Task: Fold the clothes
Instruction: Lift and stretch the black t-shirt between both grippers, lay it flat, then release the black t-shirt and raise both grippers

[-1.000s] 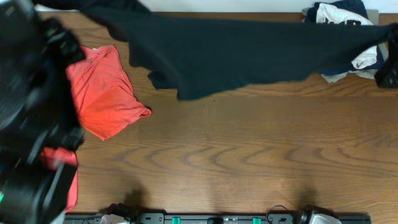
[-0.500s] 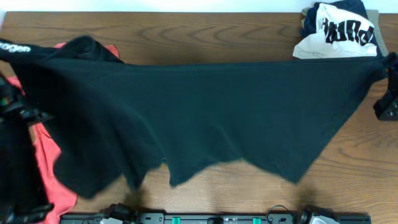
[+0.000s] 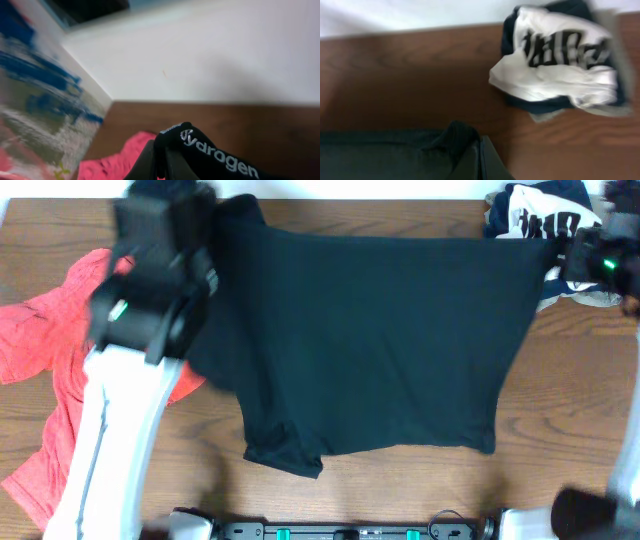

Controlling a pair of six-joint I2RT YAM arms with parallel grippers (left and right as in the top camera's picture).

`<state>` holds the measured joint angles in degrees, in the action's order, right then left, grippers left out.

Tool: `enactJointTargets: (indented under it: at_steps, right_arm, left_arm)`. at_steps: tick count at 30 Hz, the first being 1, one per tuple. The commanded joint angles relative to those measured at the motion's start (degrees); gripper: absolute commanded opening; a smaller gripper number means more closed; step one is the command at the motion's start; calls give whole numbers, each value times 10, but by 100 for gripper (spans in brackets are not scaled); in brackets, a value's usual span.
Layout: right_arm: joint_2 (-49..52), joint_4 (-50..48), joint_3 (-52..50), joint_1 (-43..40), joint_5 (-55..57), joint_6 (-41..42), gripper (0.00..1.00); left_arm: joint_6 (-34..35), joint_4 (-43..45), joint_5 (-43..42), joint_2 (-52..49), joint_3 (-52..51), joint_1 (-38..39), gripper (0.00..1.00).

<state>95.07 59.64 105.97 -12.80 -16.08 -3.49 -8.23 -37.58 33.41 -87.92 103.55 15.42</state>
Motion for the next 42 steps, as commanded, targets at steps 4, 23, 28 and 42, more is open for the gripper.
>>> enactJointTargets:
  at_steps: [4, 23, 28, 42]
  right_arm:
    - [137, -80, 0, 32, 2, -20, 1]
    - [211, -45, 0, 46, 2, -19, 1]
    - [216, 3, 0, 46, 27, -13, 1]
    - [237, 28, -48, 46, 56, 5, 1]
  left_arm:
    - [-5, 55, 16, -148, 7, -20, 6]
    - [90, -18, 15, -239, 7, -22, 6]
    - [108, -135, -83, -228, 7, -22, 6]
    - [120, -190, -165, -233, -115, -21, 6]
